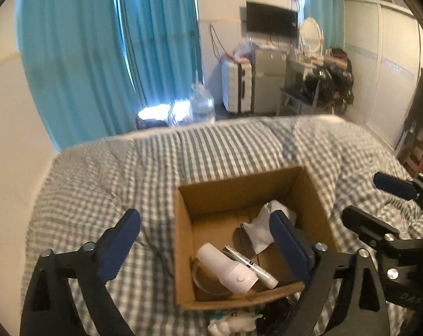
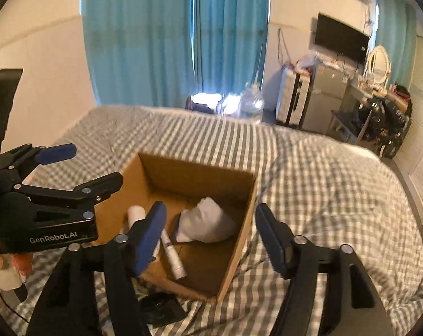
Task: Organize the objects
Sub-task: 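Withdraw both tools from the box toward the remaining items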
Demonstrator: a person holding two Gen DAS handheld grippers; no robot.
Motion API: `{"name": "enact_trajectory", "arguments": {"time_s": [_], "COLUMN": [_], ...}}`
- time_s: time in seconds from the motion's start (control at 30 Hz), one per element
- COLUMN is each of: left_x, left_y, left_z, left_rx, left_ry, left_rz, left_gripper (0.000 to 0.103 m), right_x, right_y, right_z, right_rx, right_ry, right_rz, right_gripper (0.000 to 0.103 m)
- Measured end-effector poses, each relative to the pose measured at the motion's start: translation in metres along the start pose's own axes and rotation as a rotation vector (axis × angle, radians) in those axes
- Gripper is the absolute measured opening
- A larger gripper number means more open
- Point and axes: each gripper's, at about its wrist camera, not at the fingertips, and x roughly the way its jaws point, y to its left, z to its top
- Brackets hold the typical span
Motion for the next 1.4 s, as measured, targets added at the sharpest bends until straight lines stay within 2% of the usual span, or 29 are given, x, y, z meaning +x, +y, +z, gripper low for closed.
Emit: {"name": "enact_trajectory", "arguments": {"time_s": [0.03,0.07,0.2,0.33,0.47,0.57,0.67,0.77,0.87,1.13,1.23,1.4], "left_x": [-0.016,-0.028,-0.083,-0.128,-0.162,-0.176,-0.180,-0.178,-0.171,-0.130,-0.111,-0.097], "left_y": [0.001,0.002,0.010,0.015,0.021,0.028,0.033,0.036,0.040,0.050,0.050,0.044], "left_z": [0.002,0.004,0.008,0.007,-0.003,-0.014,-0.028,-0.044,-0.065,-0.123,-0.142,-0.169], "left_rx": [0.000,-0.002,-0.019,-0.023,-0.024,-0.040,-0.039,-0.031,-0.055,-0.154,-0.153,-0.113], "left_ry": [-0.020,-0.032,-0.089,-0.144,-0.164,-0.166,-0.148,-0.136,-0.110,-0.023,0.033,0.069], "left_rz": [0.004,0.008,0.020,0.027,0.045,0.050,0.036,0.040,0.086,0.094,0.106,0.111], "left_gripper": [0.099,0.099,0.100,0.101,0.102,0.102,0.103,0.103,0.103,0.103,0.103,0.103], "right_x": [-0.016,-0.025,-0.084,-0.133,-0.172,-0.186,-0.198,-0.196,-0.186,-0.130,-0.113,-0.089], "right_y": [0.001,0.001,0.007,0.014,0.025,0.033,0.040,0.045,0.046,0.043,0.047,0.052], "right_z": [0.003,0.005,0.015,0.020,0.021,0.019,0.003,-0.011,-0.032,-0.082,-0.099,-0.122], "right_rx": [-0.003,-0.005,-0.007,-0.001,-0.021,-0.035,-0.051,-0.046,-0.031,0.051,0.058,0.057], "right_ry": [-0.025,-0.041,-0.125,-0.181,-0.218,-0.221,-0.209,-0.187,-0.155,-0.023,0.008,0.065], "right_rz": [-0.013,-0.021,-0.056,-0.092,-0.118,-0.133,-0.127,-0.131,-0.126,-0.102,-0.090,-0.080], "right_gripper": [0.078,0.086,0.098,0.099,0.101,0.101,0.102,0.102,0.102,0.102,0.102,0.102]}}
